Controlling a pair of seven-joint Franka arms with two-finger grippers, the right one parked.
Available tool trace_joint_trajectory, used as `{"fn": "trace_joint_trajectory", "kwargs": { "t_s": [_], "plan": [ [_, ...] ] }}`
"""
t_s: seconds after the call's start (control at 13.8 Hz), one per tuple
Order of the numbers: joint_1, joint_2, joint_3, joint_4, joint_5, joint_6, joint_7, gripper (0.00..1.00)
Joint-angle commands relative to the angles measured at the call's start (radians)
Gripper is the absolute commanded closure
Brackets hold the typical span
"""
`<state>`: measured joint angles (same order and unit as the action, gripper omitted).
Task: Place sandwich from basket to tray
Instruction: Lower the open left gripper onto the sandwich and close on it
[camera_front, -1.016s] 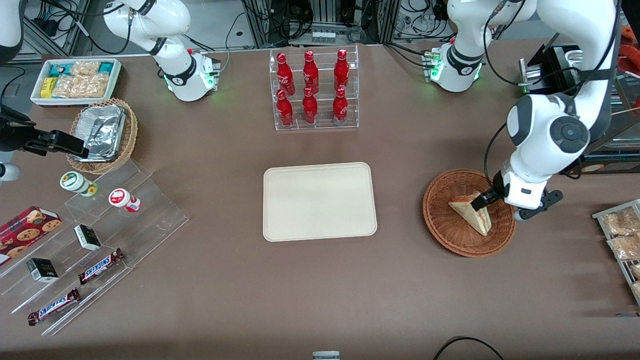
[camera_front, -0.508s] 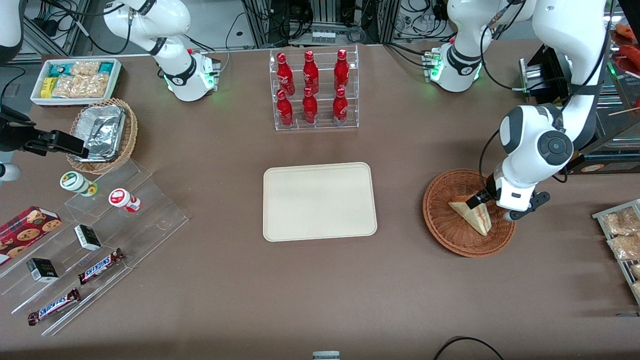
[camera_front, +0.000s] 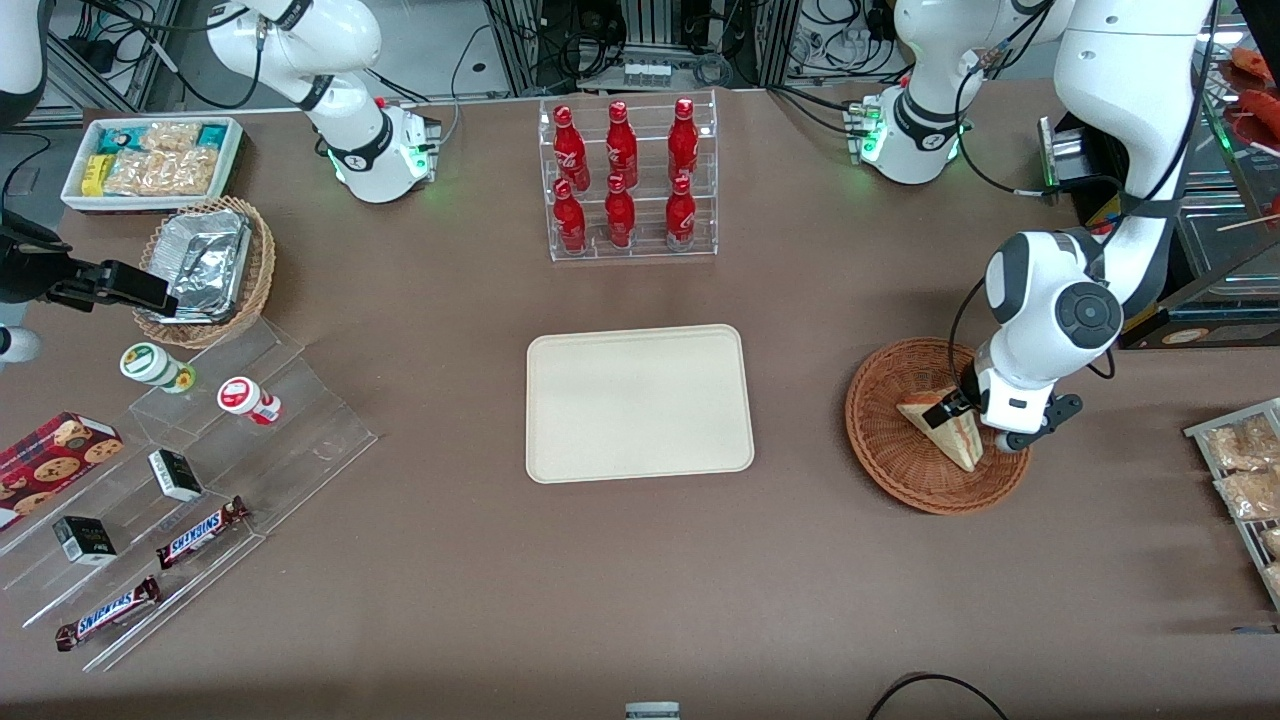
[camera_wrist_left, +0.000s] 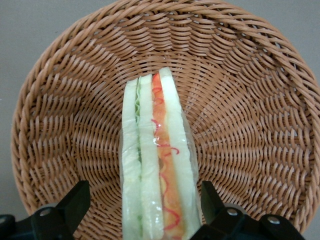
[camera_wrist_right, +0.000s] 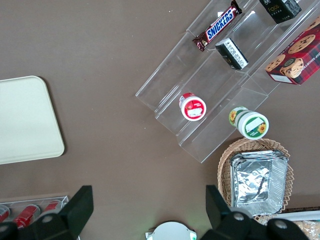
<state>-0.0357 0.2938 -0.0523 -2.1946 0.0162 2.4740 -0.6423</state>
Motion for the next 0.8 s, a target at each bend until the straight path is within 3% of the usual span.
{"fn": "trace_joint_trajectory", "kwargs": {
  "t_s": [0.0,0.07,0.73],
  "plan": [
    [-0.006,0.005,-0.004,0.013,0.007,0.013,-0.037,0.91],
    [-0.007,0.005,-0.005,0.025,0.008,0.006,-0.033,1.00],
    [-0.072,-0.070,-0.018,0.326,0.070,-0.401,-0.027,1.00]
  ]
}}
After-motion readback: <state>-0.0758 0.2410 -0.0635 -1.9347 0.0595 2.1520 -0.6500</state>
